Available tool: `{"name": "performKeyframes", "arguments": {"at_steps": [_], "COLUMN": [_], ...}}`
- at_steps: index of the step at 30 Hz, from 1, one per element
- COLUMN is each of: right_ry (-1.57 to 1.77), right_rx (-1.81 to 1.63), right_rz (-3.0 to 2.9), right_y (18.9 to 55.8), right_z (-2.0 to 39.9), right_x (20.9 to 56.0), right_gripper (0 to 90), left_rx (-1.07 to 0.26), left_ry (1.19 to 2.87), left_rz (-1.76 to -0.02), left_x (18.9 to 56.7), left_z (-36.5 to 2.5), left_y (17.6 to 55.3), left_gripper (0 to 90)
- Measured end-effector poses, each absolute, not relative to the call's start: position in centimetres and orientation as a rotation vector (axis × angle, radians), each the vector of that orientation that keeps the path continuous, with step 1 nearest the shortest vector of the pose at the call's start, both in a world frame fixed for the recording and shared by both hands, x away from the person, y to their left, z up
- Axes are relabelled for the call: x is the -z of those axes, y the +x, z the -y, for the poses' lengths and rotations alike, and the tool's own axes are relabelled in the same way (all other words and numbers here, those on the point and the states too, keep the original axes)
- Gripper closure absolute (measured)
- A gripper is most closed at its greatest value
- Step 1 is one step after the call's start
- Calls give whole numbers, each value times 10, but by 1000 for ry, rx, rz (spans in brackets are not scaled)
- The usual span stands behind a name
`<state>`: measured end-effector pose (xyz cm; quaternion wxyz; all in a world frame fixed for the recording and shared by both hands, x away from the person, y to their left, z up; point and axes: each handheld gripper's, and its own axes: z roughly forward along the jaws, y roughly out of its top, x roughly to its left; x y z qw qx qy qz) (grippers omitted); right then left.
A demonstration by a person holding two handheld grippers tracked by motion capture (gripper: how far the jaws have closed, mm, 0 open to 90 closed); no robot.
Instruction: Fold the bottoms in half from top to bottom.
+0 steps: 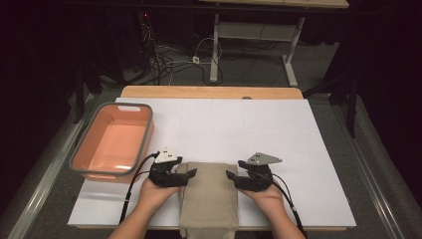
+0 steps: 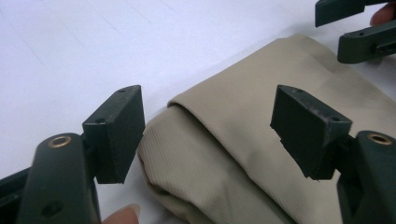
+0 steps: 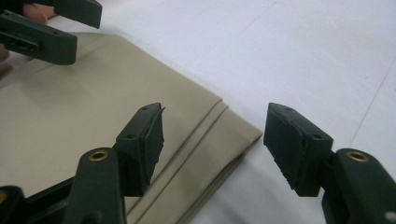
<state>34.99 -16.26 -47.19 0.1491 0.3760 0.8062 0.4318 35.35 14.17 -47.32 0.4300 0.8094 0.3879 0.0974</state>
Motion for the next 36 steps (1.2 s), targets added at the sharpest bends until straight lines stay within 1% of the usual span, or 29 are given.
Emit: {"name": "performKeyframes", "arguments": {"at_steps": [5,8,11,13,17,19,20,23,25,26,31,35,36], "right_ry": [1113,1139,1156,1171,1174,1168,1164,1133,1117,1103,1077,1028,1005], "right_rx": [-1219,-1204,-1176,-1157,-1129,-1121,-1119,-1134,-1148,-1156,-1193,-1201,-1193], "right_rz": [-2330,-2329,-2336,-2349,-2365,-2363,-2364,-2380,-2393,-2401,-2441,-2454,-2446], "right_y": [363,369,375,378,382,381,380,378,378,377,376,371,369], "right_z": [157,155,154,152,150,148,148,147,147,147,147,143,142], "right_x": [474,476,478,479,480,481,481,482,482,482,482,482,481], "right_gripper": [338,338,327,309,291,301,314,400,468,496,648,800,820], "left_rx": [-253,-253,-276,-251,-203,-187,-180,-146,-98,-96,-117,-148,-151], "left_ry": [2036,2073,2107,2111,2109,2107,2106,2096,2094,2096,2109,2115,2111], "left_rz": [-989,-1009,-1040,-1061,-1048,-1030,-1027,-1008,-983,-973,-931,-906,-906], "left_x": [473,476,479,481,481,482,482,483,484,484,483,483,482], "left_z": [-141,-141,-143,-144,-144,-144,-144,-145,-145,-144,-141,-140,-141], "left_y": [361,365,367,369,369,367,366,364,364,363,359,356,355], "left_gripper": [231,178,173,175,265,344,371,468,579,613,720,762,767]}}
